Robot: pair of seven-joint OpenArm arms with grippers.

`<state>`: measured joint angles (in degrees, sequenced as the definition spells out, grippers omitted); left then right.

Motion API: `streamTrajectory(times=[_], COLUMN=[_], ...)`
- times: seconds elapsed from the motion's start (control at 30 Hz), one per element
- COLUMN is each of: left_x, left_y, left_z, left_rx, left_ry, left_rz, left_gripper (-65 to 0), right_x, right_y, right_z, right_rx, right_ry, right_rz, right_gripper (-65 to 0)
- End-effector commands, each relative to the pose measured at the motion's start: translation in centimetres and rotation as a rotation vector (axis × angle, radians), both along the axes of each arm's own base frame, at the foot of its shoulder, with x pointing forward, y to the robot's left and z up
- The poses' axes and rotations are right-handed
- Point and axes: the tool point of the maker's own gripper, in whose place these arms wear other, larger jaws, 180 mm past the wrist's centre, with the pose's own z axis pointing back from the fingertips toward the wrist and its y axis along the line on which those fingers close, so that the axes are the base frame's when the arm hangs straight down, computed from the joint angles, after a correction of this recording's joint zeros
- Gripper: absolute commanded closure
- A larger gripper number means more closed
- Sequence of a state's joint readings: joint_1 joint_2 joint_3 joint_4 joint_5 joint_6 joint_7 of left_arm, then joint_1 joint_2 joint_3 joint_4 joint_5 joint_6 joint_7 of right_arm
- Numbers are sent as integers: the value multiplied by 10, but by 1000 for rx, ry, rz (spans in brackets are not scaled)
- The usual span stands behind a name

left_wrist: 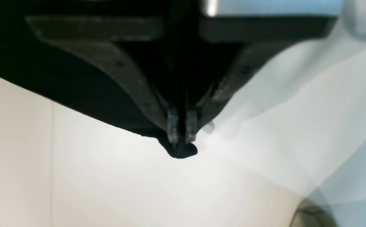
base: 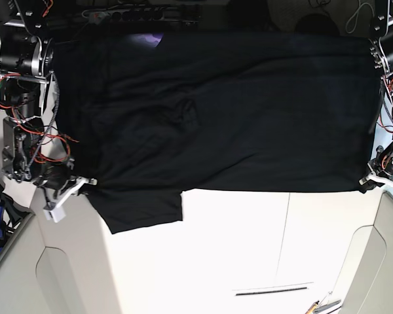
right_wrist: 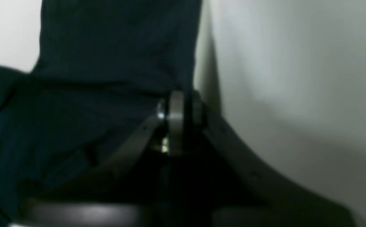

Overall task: Fold the T-shirt properly
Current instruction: 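Grasp the hem corners and fold the hem toward the shoulders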

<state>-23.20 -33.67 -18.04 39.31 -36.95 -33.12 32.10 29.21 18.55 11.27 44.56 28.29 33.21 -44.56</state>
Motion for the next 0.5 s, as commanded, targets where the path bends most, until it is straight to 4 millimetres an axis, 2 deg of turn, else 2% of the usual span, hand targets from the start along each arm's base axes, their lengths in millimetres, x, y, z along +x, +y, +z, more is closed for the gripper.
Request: streamTrajectory(times=[0.0,0.1,0.17,0.3,0.47], left_x=[14,15,16,18,21], left_y=[11,9,3,-18,-32], left_z=[29,30,32,43,63], left_rx=[22,-2,-29,-99,-129], left_ry=[-82,-89,-97,-111,-119], left_rz=[2,5,-19,-103,-169], left_gripper=[0,0,0,0,0], right_x=[20,20,21,22,18], right_y=[-19,-36,-38,-29,-17], right_z=[27,32,37,46,61], right_rx=[-9,-13,8,90,120], right_ry=[-82,-93,-105,-108,-97], right_rz=[-39,-74,-86,-83,-19], right_gripper=[0,0,0,0,0])
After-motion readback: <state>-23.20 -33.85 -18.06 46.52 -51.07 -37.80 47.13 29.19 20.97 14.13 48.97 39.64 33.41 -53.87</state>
